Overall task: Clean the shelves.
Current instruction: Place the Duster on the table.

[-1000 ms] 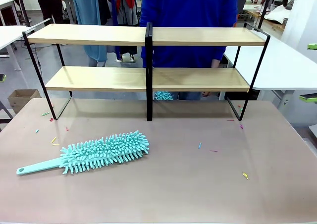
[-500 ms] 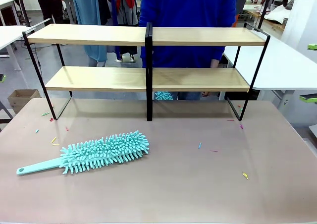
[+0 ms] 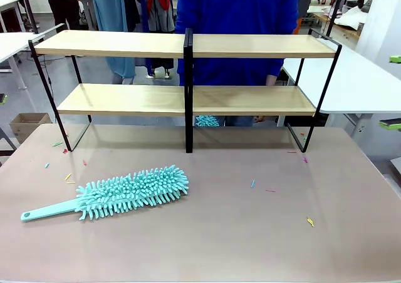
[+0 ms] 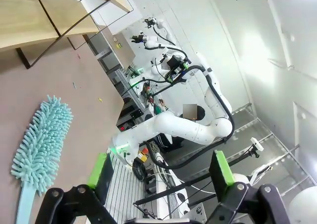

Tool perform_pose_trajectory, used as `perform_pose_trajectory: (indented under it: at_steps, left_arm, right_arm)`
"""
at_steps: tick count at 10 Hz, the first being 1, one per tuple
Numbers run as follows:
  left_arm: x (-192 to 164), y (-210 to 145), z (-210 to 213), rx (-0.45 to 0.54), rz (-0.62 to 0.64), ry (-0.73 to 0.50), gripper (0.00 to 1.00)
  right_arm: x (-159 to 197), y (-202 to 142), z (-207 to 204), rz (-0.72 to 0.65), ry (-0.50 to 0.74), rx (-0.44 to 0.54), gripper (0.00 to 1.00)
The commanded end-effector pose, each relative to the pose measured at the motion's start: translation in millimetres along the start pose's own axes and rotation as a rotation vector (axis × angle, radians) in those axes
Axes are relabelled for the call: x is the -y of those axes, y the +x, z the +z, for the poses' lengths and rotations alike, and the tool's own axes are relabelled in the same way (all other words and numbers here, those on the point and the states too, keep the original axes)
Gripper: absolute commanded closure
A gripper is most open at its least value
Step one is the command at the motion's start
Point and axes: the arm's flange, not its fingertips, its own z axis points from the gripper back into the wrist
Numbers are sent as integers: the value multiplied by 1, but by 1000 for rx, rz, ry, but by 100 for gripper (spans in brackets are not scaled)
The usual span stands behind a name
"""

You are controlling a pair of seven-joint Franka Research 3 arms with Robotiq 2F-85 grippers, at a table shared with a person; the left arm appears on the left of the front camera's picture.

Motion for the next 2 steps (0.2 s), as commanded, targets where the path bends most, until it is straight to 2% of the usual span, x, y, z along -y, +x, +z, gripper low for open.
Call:
perform_pose_trajectory:
  at_steps: [1,2]
  left_arm:
    - [1,-2,1,-9,-13,1,0]
    - [1,-2,1,-9,-13,1,0]
  right_arm:
    - [-2,1,0,20,7,-6,0]
    - [-2,1,0,20,7,-6,0]
